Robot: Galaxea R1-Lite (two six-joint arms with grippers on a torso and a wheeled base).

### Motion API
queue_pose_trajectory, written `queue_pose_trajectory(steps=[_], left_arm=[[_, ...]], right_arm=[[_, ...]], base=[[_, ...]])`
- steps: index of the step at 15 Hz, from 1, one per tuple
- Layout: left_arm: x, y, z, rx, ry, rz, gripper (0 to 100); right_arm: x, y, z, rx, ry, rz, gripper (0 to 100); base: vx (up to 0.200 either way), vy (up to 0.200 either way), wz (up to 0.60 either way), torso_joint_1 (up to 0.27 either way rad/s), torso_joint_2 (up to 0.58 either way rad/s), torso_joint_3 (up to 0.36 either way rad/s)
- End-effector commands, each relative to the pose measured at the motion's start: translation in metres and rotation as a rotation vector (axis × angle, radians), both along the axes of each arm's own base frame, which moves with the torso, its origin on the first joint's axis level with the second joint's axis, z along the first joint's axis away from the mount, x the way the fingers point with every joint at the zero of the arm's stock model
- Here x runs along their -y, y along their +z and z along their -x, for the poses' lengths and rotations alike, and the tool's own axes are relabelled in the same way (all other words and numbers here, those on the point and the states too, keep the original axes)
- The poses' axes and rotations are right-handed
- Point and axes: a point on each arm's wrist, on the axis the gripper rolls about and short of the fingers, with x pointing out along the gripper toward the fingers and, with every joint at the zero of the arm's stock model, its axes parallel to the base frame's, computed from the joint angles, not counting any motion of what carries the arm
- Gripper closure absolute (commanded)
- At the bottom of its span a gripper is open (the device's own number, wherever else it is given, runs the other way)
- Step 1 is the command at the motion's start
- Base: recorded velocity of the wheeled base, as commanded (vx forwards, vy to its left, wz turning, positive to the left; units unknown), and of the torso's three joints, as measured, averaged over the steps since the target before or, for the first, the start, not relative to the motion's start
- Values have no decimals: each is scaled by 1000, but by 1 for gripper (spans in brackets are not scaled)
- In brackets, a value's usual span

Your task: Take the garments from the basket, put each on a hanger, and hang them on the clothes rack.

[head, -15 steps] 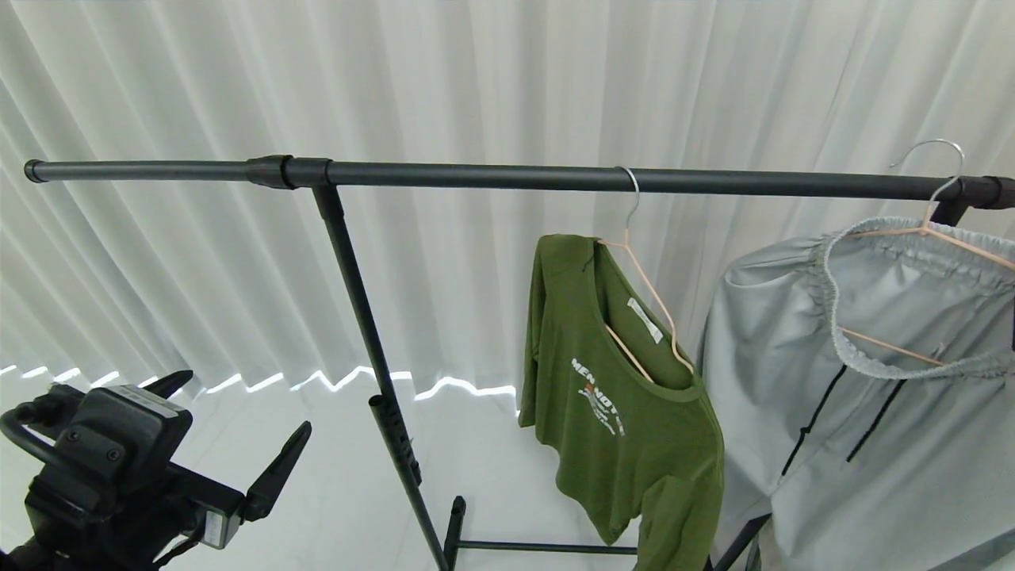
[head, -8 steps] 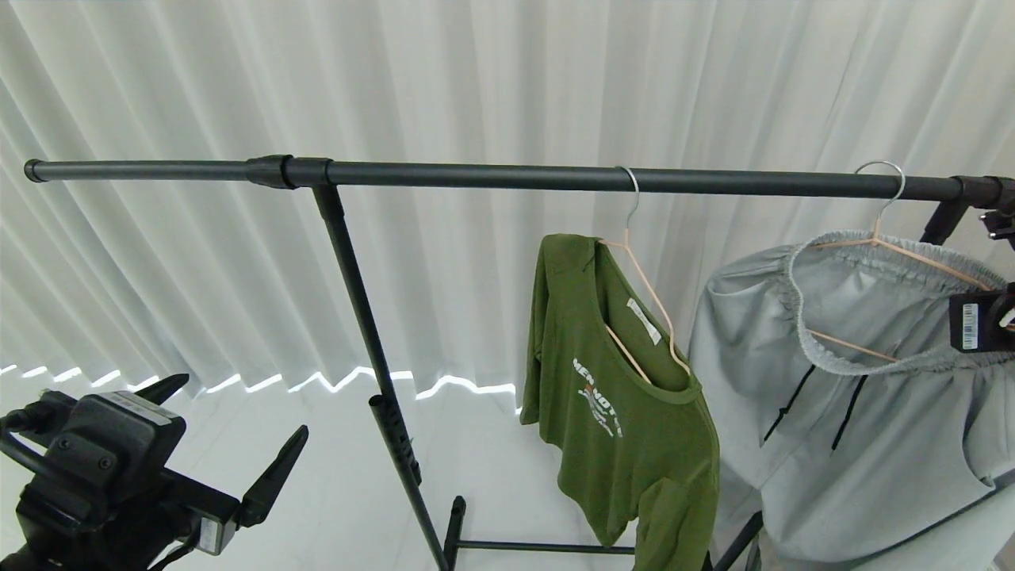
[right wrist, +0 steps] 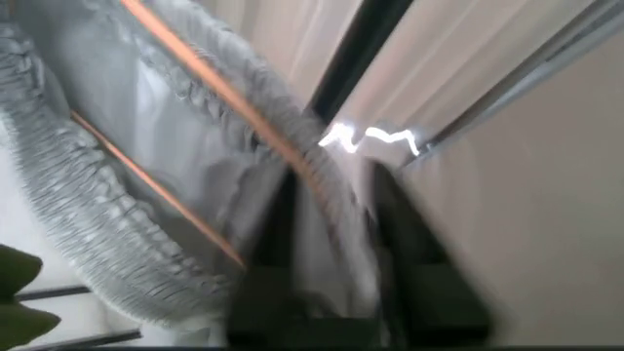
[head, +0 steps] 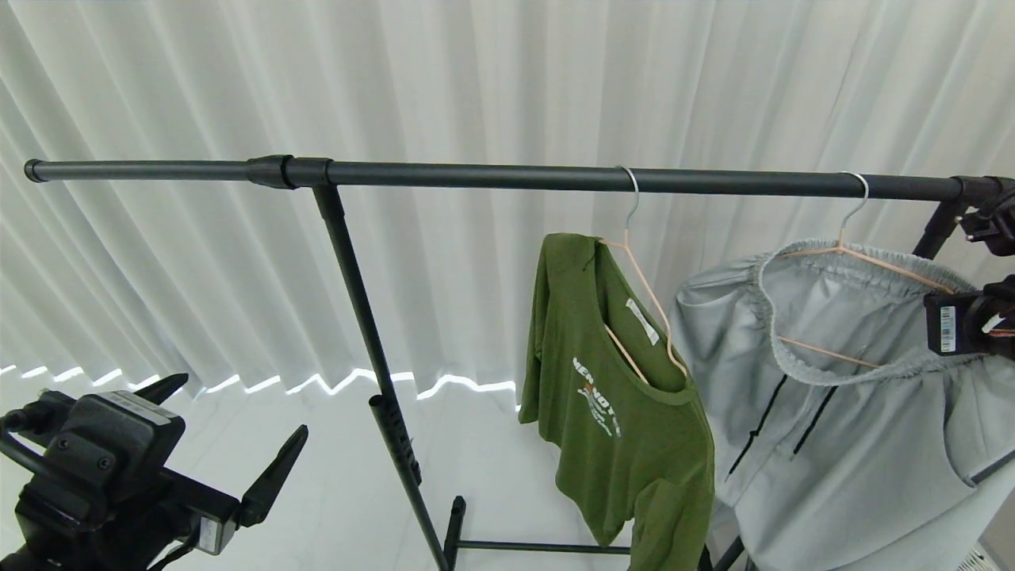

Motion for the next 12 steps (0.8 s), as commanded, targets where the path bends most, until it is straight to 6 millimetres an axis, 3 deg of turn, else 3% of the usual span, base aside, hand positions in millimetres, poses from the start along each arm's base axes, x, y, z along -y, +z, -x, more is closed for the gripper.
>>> queue_pose_trajectory(steps=[1, 8, 12], left_arm=[[0, 0, 0, -1, 1, 0, 0], [-12, -4, 8, 1, 75, -2, 0], [-25, 0, 11, 39, 188, 12, 0]], right_arm=[[-3, 5, 8, 24, 19, -6, 0], [-4, 13, 70, 191, 165, -52, 0], [4, 6, 103, 232, 160, -52, 0]], base=[[0, 0, 0, 0, 0, 0], [0, 0, 0, 0, 0, 0], [-200, 0, 0, 8, 5, 4]])
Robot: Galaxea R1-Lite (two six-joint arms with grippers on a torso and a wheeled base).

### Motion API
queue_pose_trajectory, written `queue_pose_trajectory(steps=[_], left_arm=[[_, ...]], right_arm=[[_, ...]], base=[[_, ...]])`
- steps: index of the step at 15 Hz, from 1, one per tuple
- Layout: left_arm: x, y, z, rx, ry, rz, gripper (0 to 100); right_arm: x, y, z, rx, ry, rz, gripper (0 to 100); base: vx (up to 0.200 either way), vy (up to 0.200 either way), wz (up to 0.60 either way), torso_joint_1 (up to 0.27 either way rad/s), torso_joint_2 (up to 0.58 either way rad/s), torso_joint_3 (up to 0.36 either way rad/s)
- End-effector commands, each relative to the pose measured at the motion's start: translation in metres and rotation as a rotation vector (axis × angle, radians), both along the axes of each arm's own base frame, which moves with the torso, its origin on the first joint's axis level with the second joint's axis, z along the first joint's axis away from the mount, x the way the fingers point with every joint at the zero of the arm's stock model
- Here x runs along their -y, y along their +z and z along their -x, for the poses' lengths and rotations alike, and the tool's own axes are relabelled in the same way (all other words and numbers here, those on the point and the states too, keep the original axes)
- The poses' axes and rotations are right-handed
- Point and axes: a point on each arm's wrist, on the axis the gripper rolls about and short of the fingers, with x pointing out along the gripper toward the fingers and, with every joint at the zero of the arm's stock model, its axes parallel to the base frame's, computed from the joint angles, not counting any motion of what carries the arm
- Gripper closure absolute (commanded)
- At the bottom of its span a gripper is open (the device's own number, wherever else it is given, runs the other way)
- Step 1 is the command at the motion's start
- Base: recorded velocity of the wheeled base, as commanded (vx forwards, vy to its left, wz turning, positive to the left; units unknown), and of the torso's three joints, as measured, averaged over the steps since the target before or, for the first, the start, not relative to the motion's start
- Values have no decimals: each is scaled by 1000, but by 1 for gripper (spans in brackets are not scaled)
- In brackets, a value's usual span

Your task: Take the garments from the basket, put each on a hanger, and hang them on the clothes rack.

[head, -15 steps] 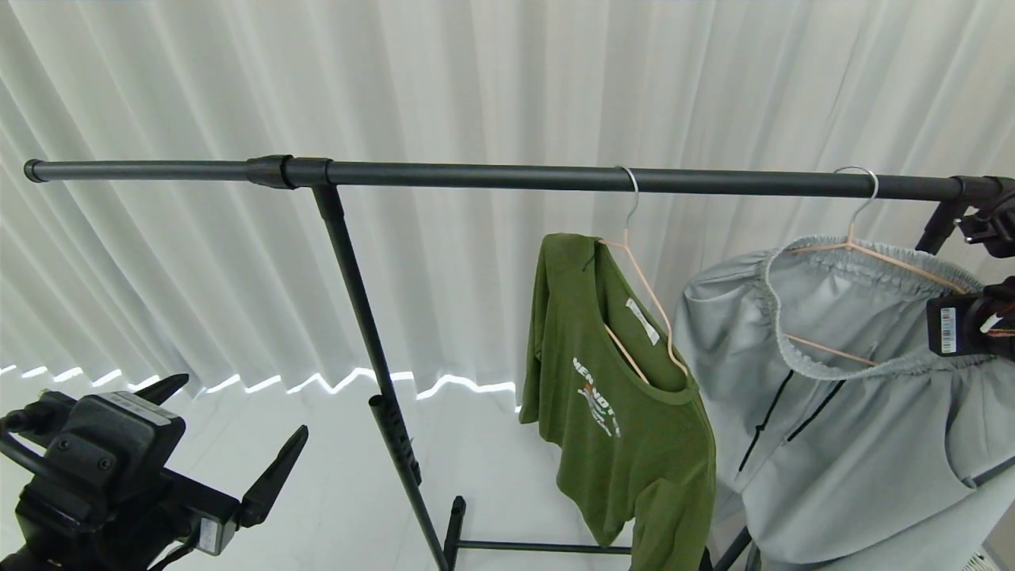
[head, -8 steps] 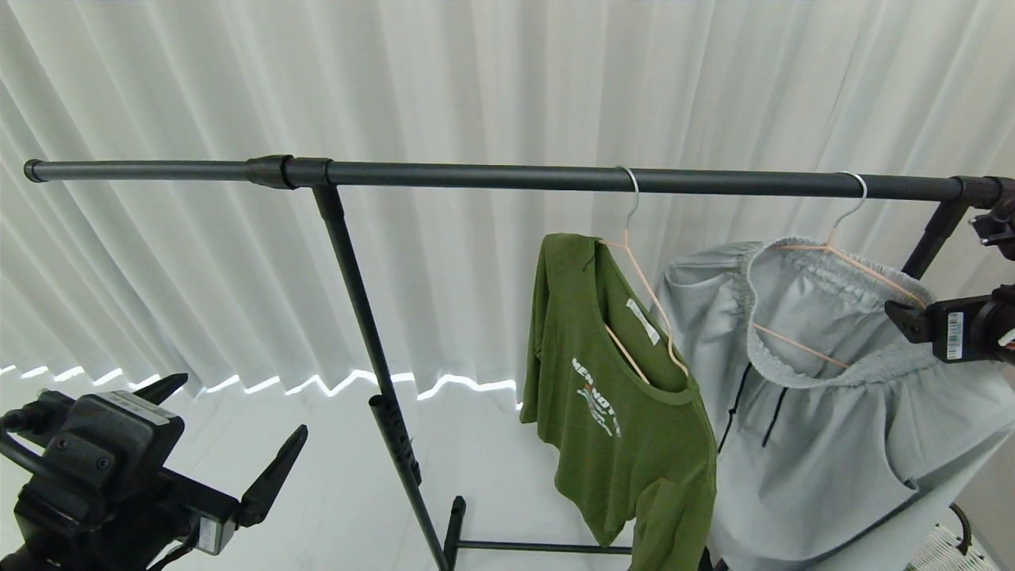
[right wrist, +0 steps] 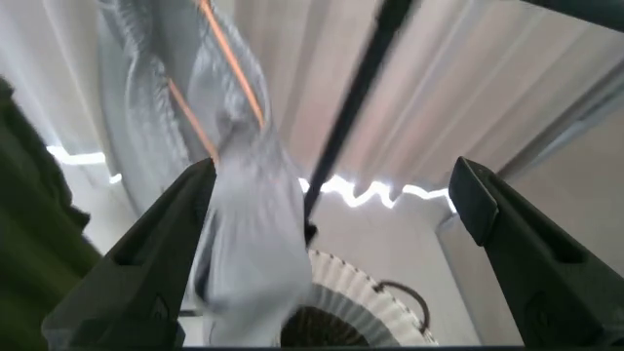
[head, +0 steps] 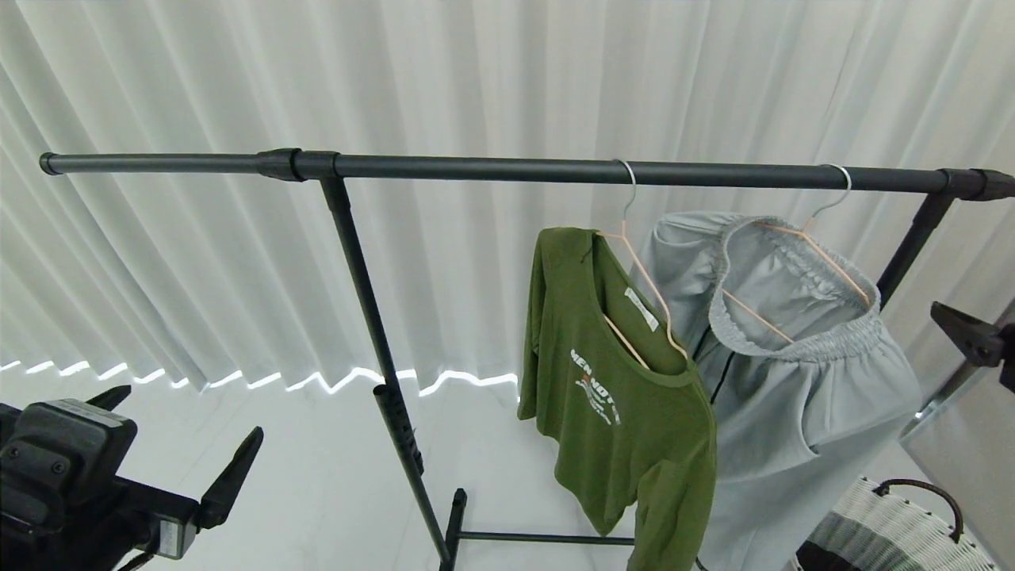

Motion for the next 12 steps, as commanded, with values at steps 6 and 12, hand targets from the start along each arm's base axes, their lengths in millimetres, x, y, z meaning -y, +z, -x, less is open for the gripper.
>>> queue_pose_trajectory(steps=[6, 12], left_arm=[[-27, 9, 19, 86, 224, 20, 0], [-37, -10, 93, 61, 398, -24, 0]], right_arm=[[19, -17, 73, 45, -67, 0, 0], [30, -60, 157, -89, -131, 36, 0]], base=[[-200, 0, 0, -5, -1, 7], [0, 0, 0, 0, 0, 0]])
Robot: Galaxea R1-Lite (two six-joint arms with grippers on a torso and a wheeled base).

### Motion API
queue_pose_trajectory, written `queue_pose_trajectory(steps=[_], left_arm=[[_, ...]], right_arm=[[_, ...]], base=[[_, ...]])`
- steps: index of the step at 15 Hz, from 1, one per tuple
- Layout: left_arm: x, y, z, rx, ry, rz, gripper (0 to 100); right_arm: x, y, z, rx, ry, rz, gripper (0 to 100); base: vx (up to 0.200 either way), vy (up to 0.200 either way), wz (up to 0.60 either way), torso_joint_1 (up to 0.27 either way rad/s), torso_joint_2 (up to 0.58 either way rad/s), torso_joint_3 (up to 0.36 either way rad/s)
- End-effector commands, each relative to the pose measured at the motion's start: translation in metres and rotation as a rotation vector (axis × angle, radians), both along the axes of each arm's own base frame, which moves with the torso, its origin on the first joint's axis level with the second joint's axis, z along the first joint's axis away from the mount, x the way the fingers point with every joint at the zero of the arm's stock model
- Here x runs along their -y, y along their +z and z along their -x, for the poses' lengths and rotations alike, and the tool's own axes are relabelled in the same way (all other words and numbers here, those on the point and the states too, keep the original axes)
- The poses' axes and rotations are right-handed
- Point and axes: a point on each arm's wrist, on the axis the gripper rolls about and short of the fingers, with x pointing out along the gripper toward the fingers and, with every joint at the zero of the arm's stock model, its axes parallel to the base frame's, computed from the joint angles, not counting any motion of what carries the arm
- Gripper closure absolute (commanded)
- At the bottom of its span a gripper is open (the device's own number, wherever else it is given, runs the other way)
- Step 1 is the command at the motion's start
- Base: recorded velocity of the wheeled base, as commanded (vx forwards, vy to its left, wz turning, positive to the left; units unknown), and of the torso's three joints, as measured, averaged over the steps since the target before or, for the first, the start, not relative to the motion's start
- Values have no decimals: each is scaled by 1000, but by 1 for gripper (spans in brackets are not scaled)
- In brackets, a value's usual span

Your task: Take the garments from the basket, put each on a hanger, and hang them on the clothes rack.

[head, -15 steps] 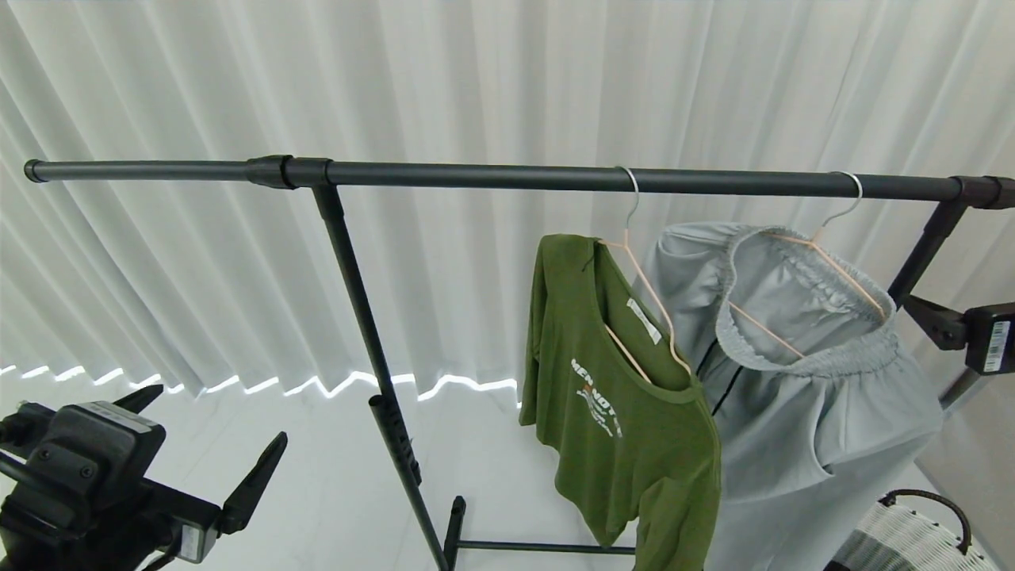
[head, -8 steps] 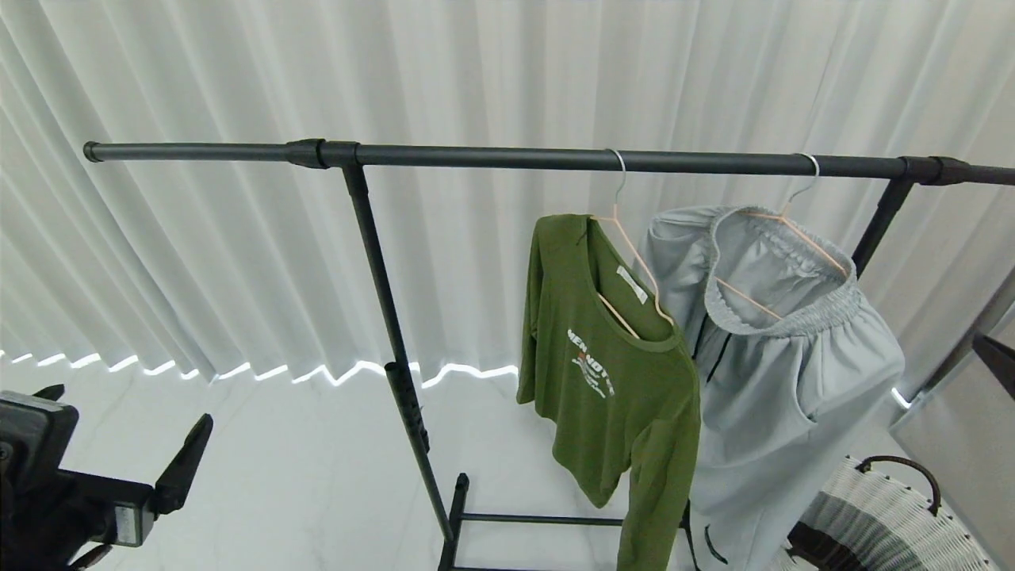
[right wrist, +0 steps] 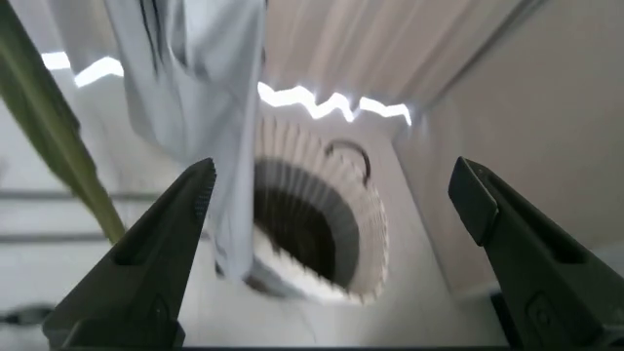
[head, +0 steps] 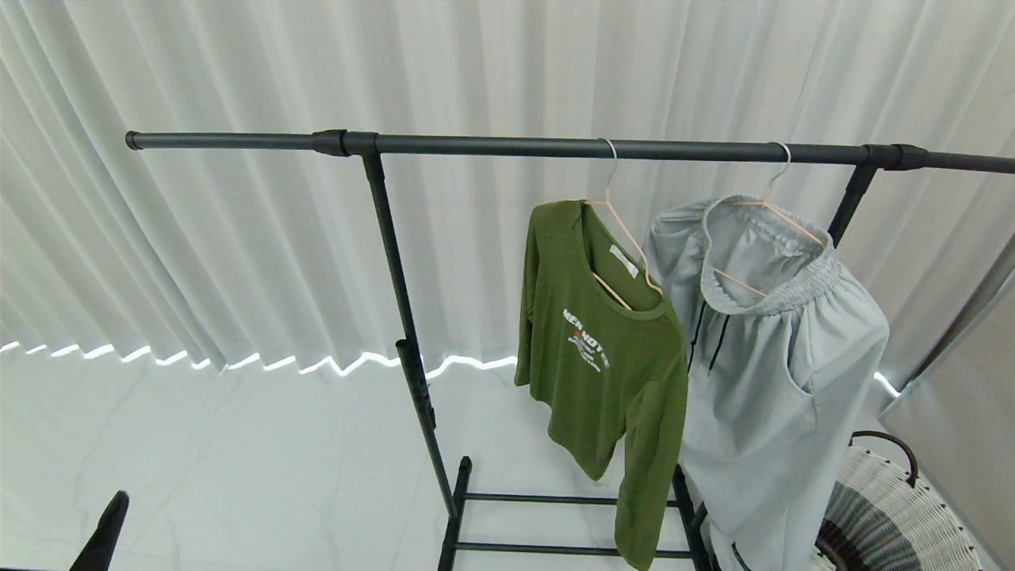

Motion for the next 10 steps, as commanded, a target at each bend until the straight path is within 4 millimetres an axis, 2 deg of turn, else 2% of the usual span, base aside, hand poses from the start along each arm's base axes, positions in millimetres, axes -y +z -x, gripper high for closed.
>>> queue_pose_trajectory(steps=[1, 4, 6, 8, 9, 10], left_arm=[[-5, -3, 50, 118, 132, -14, 0], [-2, -16, 79, 111, 259, -16, 0], [-1, -22, 80, 127, 278, 44, 0], [-2, -36, 76, 121, 297, 109, 0], [-4, -45, 73, 144, 348, 118, 0], [-4, -43, 73, 173, 379, 123, 0]], right_arm=[[4, -20, 46, 39, -42, 0, 0], [3, -46, 58, -8, -68, 3, 0], [3, -65, 62, -2, -67, 1, 0], [2, -91, 63, 25, -96, 5, 0], [2, -98, 62, 38, -109, 3, 0], [2, -97, 61, 51, -125, 3, 0]], base=[[0, 0, 0, 0, 0, 0], [0, 0, 0, 0, 0, 0], [0, 0, 0, 0, 0, 0], [0, 0, 0, 0, 0, 0], [0, 0, 0, 0, 0, 0], [0, 0, 0, 0, 0, 0]])
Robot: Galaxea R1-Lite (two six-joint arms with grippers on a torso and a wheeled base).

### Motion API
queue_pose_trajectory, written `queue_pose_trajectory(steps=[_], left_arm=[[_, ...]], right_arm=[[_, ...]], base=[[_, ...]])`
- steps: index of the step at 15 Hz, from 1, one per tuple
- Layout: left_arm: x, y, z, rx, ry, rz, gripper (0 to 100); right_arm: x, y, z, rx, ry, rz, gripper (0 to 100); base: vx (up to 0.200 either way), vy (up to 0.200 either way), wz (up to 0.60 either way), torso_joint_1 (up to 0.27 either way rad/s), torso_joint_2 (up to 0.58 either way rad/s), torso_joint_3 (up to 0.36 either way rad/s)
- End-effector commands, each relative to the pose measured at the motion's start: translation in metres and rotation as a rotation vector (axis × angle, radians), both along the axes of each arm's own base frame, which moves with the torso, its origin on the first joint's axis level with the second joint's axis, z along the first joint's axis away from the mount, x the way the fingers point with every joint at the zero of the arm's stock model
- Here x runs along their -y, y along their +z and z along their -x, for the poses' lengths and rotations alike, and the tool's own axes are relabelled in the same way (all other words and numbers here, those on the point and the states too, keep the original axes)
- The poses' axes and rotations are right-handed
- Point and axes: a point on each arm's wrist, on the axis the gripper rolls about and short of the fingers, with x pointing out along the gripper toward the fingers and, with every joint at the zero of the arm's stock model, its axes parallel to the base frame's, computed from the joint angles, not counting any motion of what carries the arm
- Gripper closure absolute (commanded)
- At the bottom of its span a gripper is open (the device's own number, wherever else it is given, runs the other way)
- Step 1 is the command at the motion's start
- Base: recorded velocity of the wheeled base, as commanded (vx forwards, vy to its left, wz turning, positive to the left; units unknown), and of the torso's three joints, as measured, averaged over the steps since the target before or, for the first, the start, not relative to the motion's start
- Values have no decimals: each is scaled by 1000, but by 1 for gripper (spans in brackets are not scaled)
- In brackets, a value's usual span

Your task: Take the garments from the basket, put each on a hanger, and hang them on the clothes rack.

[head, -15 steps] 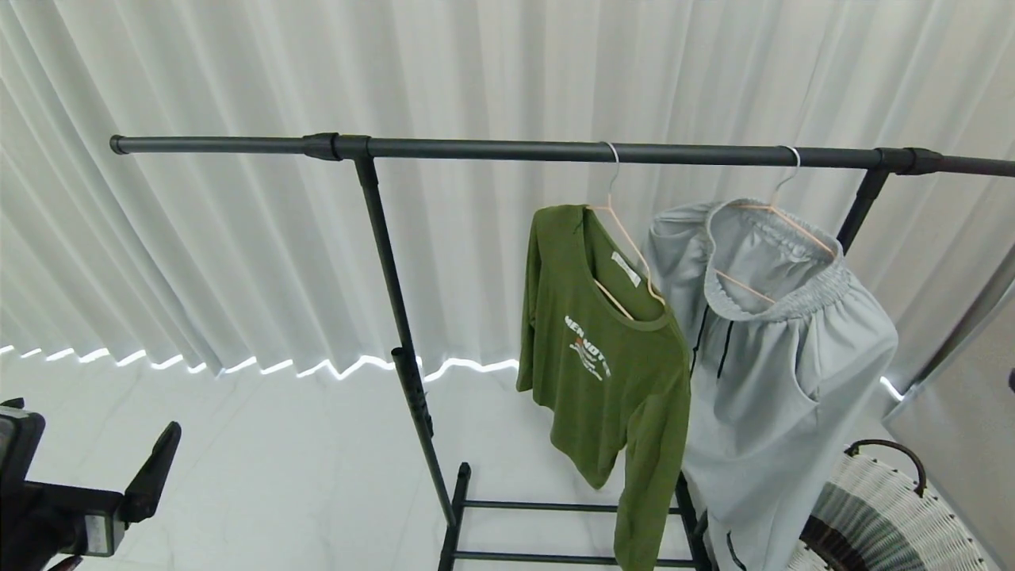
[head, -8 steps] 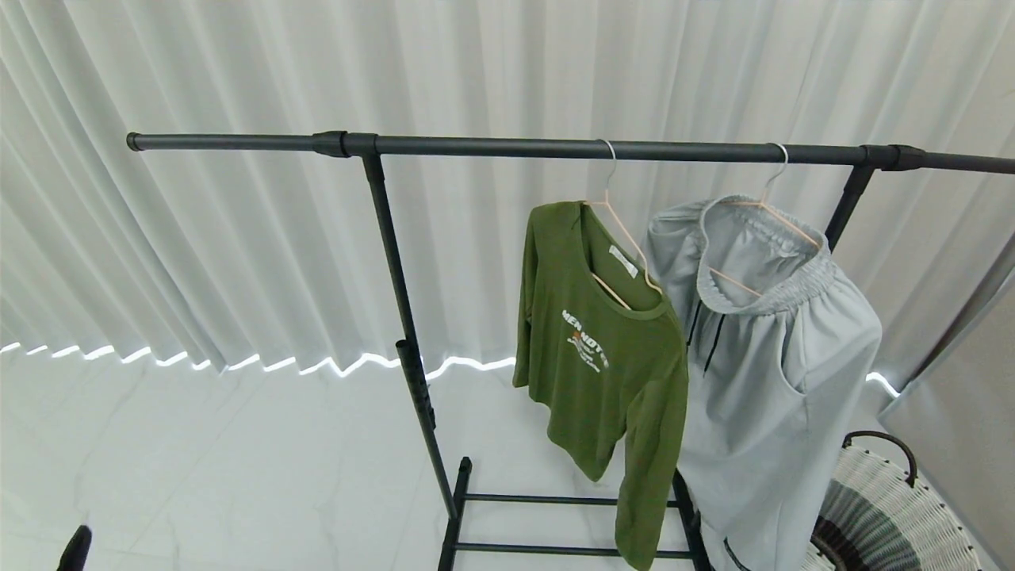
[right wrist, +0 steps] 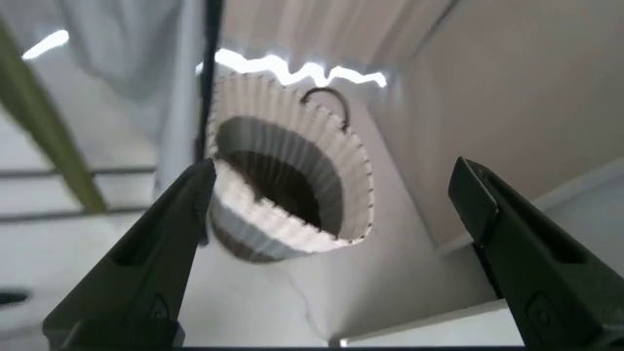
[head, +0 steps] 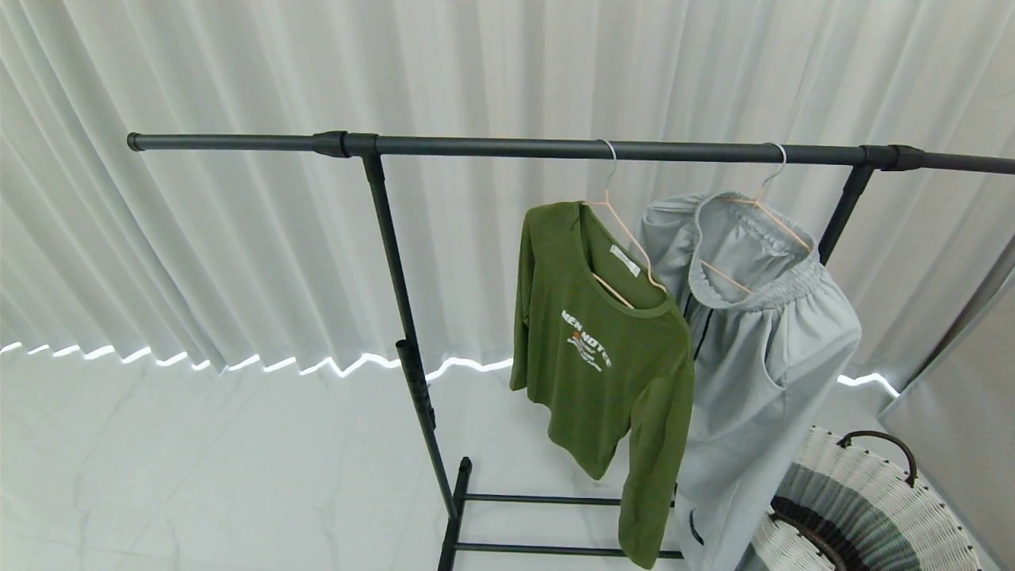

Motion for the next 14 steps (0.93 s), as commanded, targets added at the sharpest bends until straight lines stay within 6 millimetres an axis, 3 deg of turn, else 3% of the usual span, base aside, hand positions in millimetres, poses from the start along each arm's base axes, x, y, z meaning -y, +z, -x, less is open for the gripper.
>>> queue_pose_trajectory(steps=[1, 7, 10, 12, 14], left_arm=[[0, -10, 0, 1, 31, 11, 0], [-1, -10, 1, 69, 75, 102, 0], [4, -11, -2, 117, -198, 228, 0], [8, -13, -4, 107, -365, 308, 0], [11, -16, -4, 84, -492, 376, 0]], right_arm=[[0, -11, 2, 29, -41, 8, 0], [3, -14, -3, 91, -167, -18, 0], [2, -19, -11, 182, -139, -30, 0], [-1, -17, -16, 281, 29, -53, 0], [-4, -18, -16, 270, 146, -106, 0]], base=[[0, 0, 0, 0, 0, 0], [0, 0, 0, 0, 0, 0], [0, 0, 0, 0, 0, 0], [0, 0, 0, 0, 0, 0], [0, 0, 0, 0, 0, 0]])
